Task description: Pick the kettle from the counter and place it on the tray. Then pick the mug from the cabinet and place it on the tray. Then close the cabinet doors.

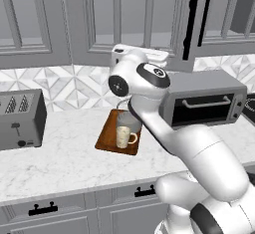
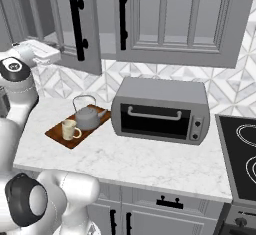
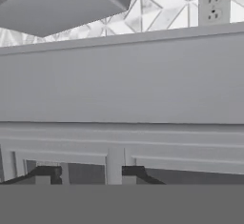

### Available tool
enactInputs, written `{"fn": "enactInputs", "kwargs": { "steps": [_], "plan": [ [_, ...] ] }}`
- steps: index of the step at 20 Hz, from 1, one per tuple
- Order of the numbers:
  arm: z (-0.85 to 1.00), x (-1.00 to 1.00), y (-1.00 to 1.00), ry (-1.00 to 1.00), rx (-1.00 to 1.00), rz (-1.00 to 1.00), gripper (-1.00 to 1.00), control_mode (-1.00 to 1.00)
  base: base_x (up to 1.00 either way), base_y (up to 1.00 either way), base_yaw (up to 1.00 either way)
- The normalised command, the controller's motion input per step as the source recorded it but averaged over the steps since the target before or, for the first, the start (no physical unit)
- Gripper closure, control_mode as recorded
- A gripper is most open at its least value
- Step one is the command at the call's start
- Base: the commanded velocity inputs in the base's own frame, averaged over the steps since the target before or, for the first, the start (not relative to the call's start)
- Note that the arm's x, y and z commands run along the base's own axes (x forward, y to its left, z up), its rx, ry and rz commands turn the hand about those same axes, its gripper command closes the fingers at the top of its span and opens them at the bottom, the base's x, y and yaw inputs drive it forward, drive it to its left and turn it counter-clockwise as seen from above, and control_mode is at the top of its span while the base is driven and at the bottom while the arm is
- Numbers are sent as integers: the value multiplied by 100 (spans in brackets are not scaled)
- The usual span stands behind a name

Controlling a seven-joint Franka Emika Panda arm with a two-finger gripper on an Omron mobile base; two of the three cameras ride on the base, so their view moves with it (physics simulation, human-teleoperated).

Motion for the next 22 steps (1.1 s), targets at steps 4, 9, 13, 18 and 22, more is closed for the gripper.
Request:
{"fn": "enactInputs", "kwargs": {
  "steps": [4, 9, 13, 18, 22],
  "plan": [
    [0, 91, -39, 4, 6, 25, -100, -100, 0, 0, 0],
    [0, 91, -32, 4, 6, 25, -100, -100, 0, 0, 0],
    [0, 89, -22, 6, 4, 25, -100, -100, 0, 0, 0],
    [-2, 72, -14, 8, 0, 21, -100, -100, 0, 0, 0],
    [-2, 57, -10, 12, 0, 16, -100, -100, 0, 0, 0]
  ]
}}
